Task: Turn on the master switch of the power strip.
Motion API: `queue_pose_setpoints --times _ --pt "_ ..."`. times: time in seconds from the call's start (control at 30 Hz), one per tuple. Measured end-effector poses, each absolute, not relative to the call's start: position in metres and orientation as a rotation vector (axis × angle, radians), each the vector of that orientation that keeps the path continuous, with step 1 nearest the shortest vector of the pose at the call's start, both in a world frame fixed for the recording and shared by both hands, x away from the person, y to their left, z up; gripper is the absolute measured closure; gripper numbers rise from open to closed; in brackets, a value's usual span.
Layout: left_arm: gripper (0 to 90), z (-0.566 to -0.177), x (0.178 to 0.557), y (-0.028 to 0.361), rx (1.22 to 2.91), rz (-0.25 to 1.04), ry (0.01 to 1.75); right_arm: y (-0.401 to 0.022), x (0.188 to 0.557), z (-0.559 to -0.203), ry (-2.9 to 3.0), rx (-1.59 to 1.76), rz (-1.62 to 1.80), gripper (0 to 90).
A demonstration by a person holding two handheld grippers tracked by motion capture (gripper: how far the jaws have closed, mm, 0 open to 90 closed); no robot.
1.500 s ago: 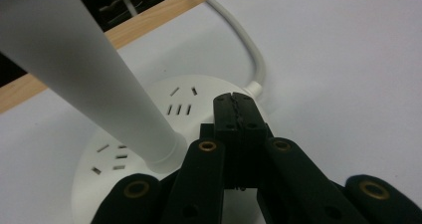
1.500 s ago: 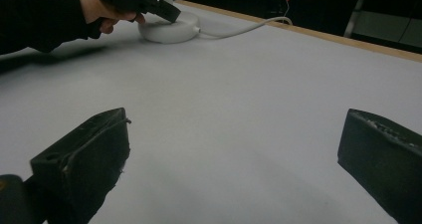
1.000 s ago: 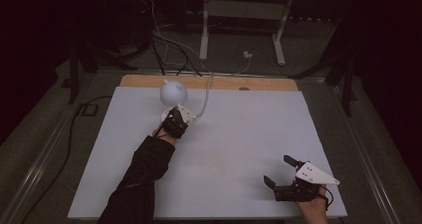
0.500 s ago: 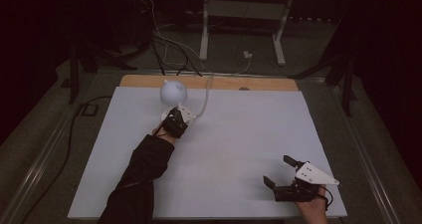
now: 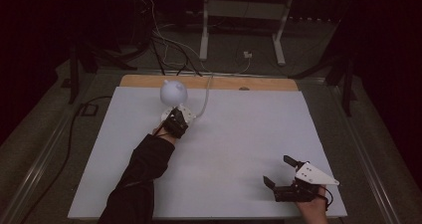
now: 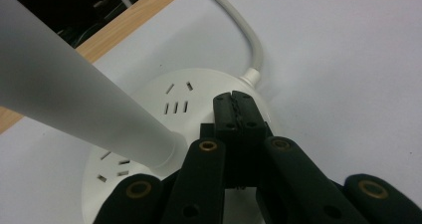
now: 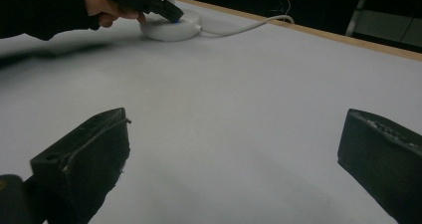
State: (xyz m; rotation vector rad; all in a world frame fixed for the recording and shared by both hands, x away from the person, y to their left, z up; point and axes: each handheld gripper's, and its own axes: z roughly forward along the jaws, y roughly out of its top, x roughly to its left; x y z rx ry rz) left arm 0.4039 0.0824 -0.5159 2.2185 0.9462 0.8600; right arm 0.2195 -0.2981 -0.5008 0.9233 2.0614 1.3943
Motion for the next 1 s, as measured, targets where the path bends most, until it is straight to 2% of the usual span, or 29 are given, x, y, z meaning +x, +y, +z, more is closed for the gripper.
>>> queue_pose_setpoints --times 0.27,0.47,0.6,1.0 --pt "90.0 -0.515 0.404 0.081 2.219 0.861 0.962 -0.299 0.220 -0.501 2.060 0.930 1.396 0.0" --pt "90.0 -0.510 0.401 0.088 2.122 0.847 0.957 -0.299 0.220 -0.501 2.056 0.932 1.400 0.0" --pt "90.0 -0.507 0.398 0.089 2.129 0.832 0.925 -0.300 0.221 -0.501 2.056 0.937 1.400 0.0" --pt "90.0 -0.488 0.387 0.091 2.096 0.725 0.924 -0.300 0.220 -0.500 2.051 0.934 1.402 0.0"
